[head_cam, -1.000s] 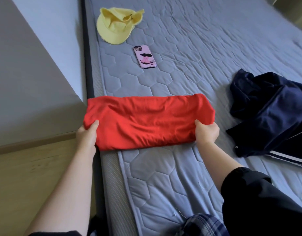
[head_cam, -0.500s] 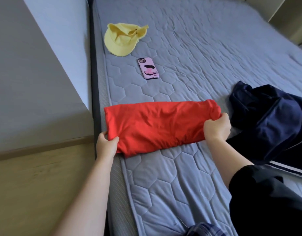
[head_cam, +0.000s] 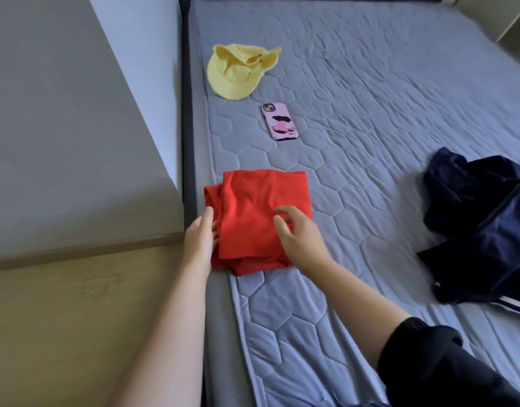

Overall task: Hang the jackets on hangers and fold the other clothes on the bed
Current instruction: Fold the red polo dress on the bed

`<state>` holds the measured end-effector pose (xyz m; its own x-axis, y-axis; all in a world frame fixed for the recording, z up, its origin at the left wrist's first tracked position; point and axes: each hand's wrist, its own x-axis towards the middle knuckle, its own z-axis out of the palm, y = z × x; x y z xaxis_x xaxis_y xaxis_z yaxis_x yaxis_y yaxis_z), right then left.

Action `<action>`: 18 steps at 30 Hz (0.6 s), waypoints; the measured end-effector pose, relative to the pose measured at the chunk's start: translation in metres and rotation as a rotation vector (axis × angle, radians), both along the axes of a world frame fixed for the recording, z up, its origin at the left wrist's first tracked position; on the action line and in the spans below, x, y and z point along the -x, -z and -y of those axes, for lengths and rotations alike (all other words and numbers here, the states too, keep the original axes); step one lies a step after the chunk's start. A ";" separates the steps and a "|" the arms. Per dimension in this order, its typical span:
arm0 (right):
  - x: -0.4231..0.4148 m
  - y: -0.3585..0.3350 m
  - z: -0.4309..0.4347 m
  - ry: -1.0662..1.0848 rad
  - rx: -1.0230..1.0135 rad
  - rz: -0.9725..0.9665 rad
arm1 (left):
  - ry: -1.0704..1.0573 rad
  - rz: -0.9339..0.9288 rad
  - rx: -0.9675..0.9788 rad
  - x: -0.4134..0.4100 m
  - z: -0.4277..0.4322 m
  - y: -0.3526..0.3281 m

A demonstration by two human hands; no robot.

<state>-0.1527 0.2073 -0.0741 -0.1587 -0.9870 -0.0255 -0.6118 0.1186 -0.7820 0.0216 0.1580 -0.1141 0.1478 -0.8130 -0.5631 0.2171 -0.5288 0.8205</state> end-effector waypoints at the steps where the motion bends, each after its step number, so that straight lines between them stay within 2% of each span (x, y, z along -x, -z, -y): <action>1: 0.006 0.006 -0.001 0.053 0.009 -0.032 | 0.032 0.105 0.034 -0.001 0.002 0.000; 5: 0.021 0.027 -0.002 0.138 -0.056 -0.183 | 0.233 0.678 0.075 0.001 0.004 -0.003; 7: 0.023 0.033 -0.002 0.165 -0.153 -0.059 | 0.325 0.873 0.071 0.008 -0.001 -0.007; 9: 0.024 0.039 -0.002 0.166 -0.202 0.036 | 0.382 0.938 0.099 0.015 -0.003 -0.014; 13: 0.028 0.048 -0.003 0.175 -0.221 0.028 | 0.358 0.785 0.294 0.026 0.004 -0.029; 16: 0.031 0.052 -0.003 0.158 -0.245 0.005 | 0.402 0.550 0.147 0.025 0.003 -0.020; 18: 0.031 0.053 -0.002 0.142 -0.246 -0.005 | 0.292 0.352 0.067 0.021 0.000 -0.010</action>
